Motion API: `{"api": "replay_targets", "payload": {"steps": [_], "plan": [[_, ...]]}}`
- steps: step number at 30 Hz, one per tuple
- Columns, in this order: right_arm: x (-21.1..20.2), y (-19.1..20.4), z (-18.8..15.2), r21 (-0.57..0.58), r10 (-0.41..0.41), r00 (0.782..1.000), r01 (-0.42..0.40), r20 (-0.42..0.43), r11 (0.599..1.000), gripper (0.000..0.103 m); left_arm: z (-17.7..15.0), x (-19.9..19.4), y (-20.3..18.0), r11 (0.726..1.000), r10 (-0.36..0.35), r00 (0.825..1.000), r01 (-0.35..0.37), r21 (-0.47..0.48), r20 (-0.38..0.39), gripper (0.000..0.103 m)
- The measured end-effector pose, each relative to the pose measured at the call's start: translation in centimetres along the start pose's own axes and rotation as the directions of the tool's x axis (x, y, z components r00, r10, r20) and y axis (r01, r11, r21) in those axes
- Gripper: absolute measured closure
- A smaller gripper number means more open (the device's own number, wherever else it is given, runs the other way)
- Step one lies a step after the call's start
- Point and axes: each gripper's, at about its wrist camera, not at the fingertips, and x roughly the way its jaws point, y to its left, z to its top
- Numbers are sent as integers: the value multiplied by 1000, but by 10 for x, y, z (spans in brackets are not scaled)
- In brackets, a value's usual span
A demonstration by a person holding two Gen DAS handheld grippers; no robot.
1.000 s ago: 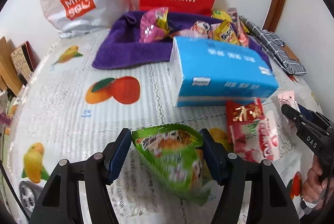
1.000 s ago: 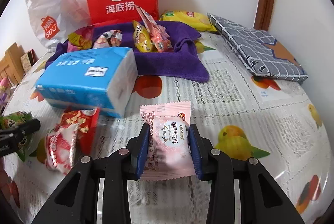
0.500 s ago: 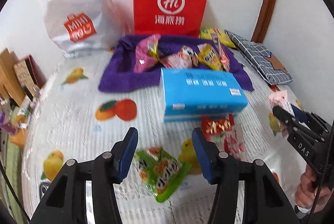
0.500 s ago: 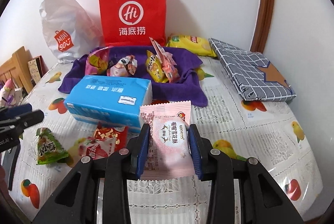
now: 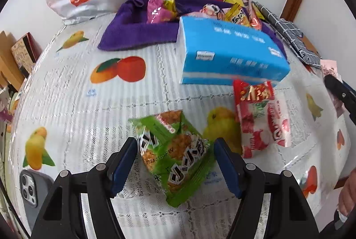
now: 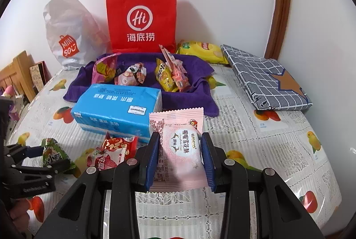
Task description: Organize snacks
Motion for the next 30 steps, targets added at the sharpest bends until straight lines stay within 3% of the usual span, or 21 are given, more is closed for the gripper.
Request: {"api": "replay_targets", "payload": {"steps": [1,6,17,22,30], "plan": [[1,1,0,-2,-1,1000,1,-3,1000,66,-1,0,2,1000,-12,1000,12,-10,6,44],[7,6,-2,-18,-3,1000,3,-18,1000,66,1,-7,5,999,-36,999,36,6,36,54],[12,13,14,-30,16,1000,-16,-21,999,66,31,-32,3,996,-91,991,88,32,100,56],[16,15,46,-31,52,999,-52,-13,998,66,70,-52,-4,995,-92,983,87,37,157,56],[35,11,127,-37,100,995,-99,27,994,66,153,-69,-10,999,-53,963,51,15,266,56]]}}
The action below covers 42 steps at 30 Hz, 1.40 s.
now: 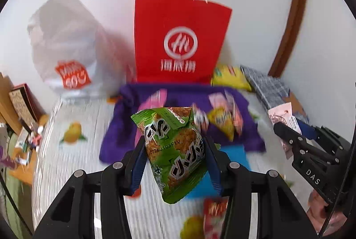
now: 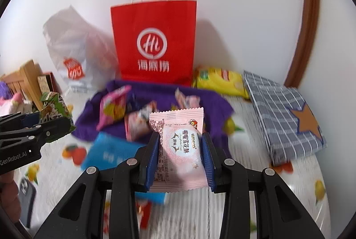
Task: Organize snacks
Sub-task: 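Carry the green snack bag and pink packet over the purple towel with both grippers, then open both grippers to drop the green bag and pink packet onto the towel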
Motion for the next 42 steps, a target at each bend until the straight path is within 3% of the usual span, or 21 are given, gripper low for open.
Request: {"api": "replay_targets", "payload": {"steps": [7,17,25,29,42], "plan": [[39,-11,43,-19,-11,1000,10,-10,1000,66,47,32,7,999,23,1000,-23,-30,17,56],[138,-16,42,-20,21,985,-25,-172,999,66,85,82,10,999,35,999,-36,-18,-4,56],[163,-14,70,-7,12,987,-14,-157,1000,66,84,109,23,998,58,996,-60,-15,-73,56],[160,-11,77,21,68,990,-66,-122,998,66,82,115,29,998,51,994,-54,-27,-98,56],[188,-10,60,-46,16,970,-28,-243,999,66,76,134,21,998,57,987,-59,-5,-150,56]]}}
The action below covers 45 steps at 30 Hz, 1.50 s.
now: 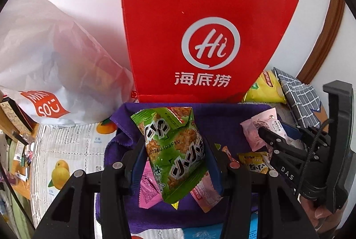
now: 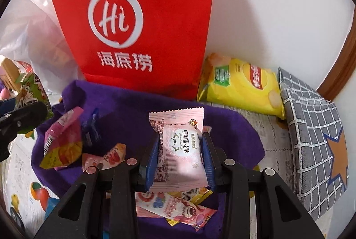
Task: Organize snacks
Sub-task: 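Open both grippers to drop the green bag and pink packet onto the towel, then raise both open grippers away from the towel toward the remaining snacks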
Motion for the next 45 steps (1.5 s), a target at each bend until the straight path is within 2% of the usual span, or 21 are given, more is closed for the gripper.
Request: {"api": "replay_targets", "payload": {"steps": [12,22,29,38,45], "plan": [[10,-11,-4,-5,-19,998,19,-67,1000,65,-3,9,-7,1000,3,999,-2,19,-36,56],[14,-6,-7,-45,-24,995,20,-93,999,65,-9,30,-16,999,13,993,-7,51,-117,55],[12,-5,-7,-61,-10,995,4,-101,998,62,-12,33,-17,998,2,991,6,58,-131,54],[-16,-3,-1,-59,-37,999,37,0,998,42,-10,33,-19,998,-19,992,27,61,-129,51],[-32,-9,3,-4,-14,999,14,42,1000,41,-9,24,-23,997,-26,994,33,69,-105,39]]}}
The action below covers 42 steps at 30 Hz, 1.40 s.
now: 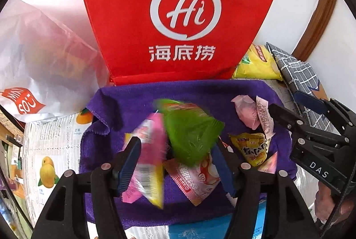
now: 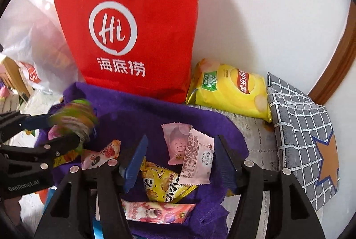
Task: Organize snacks
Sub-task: 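Raise both open grippers away from the towel toward the remaining snacks, then grasp the white strawberry snack bag with the right gripper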
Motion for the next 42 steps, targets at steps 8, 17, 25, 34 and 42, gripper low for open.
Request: {"api": "replay_targets", "payload": {"steps": [8,17,25,34,42], "plan": [[-32,-2,0,33,-36,996,33,85,999,41,1,-28,-2,1000,-13,998,12,14,59,37],[-78,-1,-50,84,-12,996,4,87,996,41,-1,-75,-1,1000,-15,990,15,0,144,36],[-111,17,-119,88,-10,999,5,52,996,41,-25,-122,-13,997,-66,979,72,-24,192,31],[-108,51,-191,132,103,995,-100,-12,986,39,-91,-147,-3,1000,2,980,4,-27,200,31],[-95,82,-230,135,167,985,-160,-48,978,39,-143,-142,18,998,11,988,-2,-57,154,31]]}}
